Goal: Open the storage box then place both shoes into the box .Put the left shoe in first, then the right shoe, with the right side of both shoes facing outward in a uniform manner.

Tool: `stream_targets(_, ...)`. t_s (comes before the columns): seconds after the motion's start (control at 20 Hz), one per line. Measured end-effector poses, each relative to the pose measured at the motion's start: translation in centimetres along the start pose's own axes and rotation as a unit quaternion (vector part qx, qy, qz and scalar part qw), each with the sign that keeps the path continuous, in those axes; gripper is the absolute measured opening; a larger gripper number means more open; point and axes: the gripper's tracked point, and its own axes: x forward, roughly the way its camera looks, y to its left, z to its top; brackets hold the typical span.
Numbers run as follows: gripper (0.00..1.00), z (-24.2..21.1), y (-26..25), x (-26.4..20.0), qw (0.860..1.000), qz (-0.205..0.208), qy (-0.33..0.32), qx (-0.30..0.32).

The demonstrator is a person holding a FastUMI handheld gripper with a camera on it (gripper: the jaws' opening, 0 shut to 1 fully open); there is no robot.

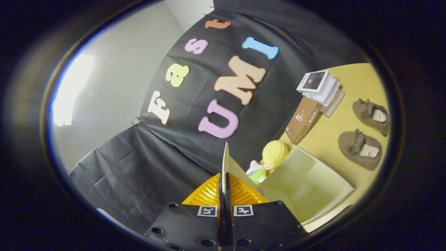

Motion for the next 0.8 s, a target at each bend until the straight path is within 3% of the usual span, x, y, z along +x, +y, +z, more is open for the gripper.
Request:
stream_targets(0.25, 0.06, -4.8, 3.5, 0.9, 0.999, 0.023, 0.02, 0.026)
stream_targets(0.5, 0.09, -11.7, 5.6, 1.3, 0.998, 0.036, 0.054, 0.014)
stream_targets(0.8, 0.12, -21.6, 3.8, 1.8, 0.992, 0.023, 0.123, -0.018)
